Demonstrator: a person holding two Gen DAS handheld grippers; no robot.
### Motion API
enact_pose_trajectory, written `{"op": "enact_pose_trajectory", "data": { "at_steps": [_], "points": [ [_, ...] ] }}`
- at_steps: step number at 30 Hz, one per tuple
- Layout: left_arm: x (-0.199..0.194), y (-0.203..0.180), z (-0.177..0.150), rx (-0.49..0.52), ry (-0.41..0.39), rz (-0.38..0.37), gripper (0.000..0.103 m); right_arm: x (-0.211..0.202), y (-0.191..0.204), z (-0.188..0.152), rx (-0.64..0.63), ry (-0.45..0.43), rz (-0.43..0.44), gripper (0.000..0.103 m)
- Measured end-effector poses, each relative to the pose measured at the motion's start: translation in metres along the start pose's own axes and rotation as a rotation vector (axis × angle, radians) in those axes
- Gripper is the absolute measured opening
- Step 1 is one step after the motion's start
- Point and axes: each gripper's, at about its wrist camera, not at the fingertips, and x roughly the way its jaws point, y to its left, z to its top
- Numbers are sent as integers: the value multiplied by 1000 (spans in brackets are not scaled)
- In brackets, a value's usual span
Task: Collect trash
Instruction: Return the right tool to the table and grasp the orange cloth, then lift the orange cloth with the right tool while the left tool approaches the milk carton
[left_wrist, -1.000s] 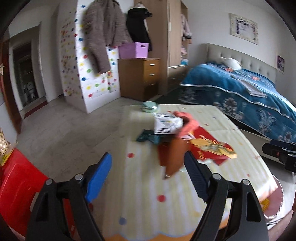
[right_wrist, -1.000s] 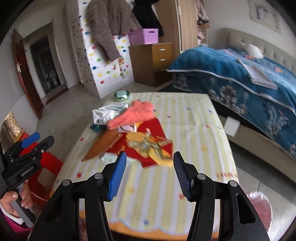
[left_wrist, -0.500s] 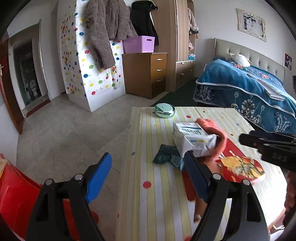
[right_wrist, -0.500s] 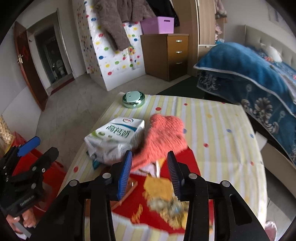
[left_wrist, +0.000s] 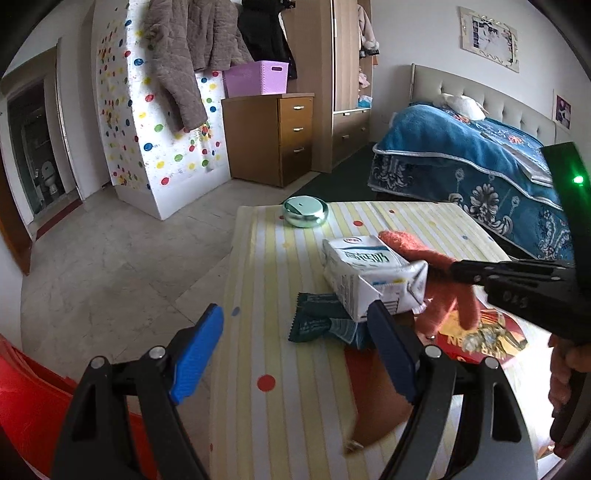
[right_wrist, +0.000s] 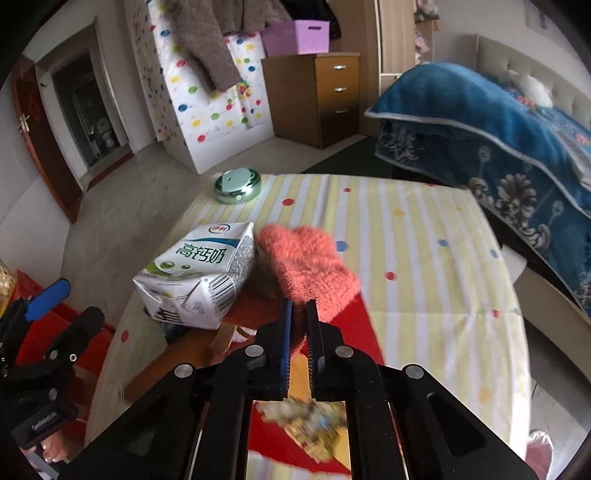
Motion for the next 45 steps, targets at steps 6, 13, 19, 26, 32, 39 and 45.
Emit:
{"op": "enact_pose_trajectory", "data": {
  "at_steps": [6, 13, 19, 26, 32, 39, 45],
  "points": [
    [-19, -11, -6, 12, -7, -24, 78, -42, -23, -7, 50, -82, -24, 7],
    [-31, -34, -13, 48, 2, -52, 84, -85, -48, -17, 103, -183, -54, 7],
    [-30, -59, -14, 86, 6, -62, 86, -94, -71, -16, 140, -191, -37, 7],
    [-19, -78, -14, 101, 20, -64, 86, -93, -83, -25, 157, -172, -6, 7],
    [2, -106, -24, 144, 65, -41, 86, -95, -90, -28, 178, -178, -2, 7],
    [14, -114, -38, 168, 108, -8, 85, -128, -105, -26, 213, -293, -16, 7],
    [1, -99, -23, 107, 56, -18, 85, -141, -106, -22, 199, -329, -22, 7]
  ]
}}
